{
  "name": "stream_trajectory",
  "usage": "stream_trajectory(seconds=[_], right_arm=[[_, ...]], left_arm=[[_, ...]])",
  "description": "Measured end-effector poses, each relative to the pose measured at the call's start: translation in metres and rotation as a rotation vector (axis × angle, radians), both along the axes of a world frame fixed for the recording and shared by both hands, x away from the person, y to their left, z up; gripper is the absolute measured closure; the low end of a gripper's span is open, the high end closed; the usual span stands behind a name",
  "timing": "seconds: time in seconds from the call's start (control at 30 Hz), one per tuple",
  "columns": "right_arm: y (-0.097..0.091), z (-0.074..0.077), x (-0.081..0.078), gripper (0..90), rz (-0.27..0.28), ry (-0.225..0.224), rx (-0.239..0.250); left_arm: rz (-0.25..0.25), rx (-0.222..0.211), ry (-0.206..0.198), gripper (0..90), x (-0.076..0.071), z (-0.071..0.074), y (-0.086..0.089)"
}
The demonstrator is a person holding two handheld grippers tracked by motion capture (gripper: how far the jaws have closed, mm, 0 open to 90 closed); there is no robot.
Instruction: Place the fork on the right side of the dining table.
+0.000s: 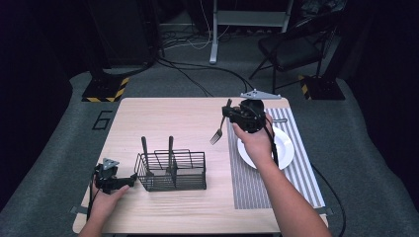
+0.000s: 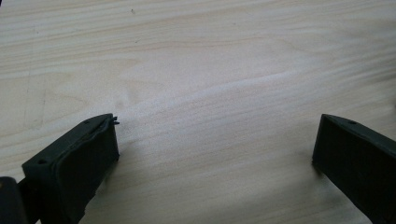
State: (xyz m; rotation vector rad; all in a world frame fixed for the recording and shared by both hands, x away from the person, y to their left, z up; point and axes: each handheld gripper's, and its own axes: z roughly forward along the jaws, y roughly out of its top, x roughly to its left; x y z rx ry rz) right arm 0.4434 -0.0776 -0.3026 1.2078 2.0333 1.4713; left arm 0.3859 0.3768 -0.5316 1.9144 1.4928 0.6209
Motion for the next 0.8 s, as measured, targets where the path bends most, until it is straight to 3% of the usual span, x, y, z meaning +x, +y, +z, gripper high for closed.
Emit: stream_trajectory(seconds=[0.8], right_arm=[[-0.022, -0.035, -0.031, 86.6, -0.045, 0.009, 0.012]], left_arm=[[0.001, 0.000, 0.000, 0.0, 0.000, 0.000, 0.000]])
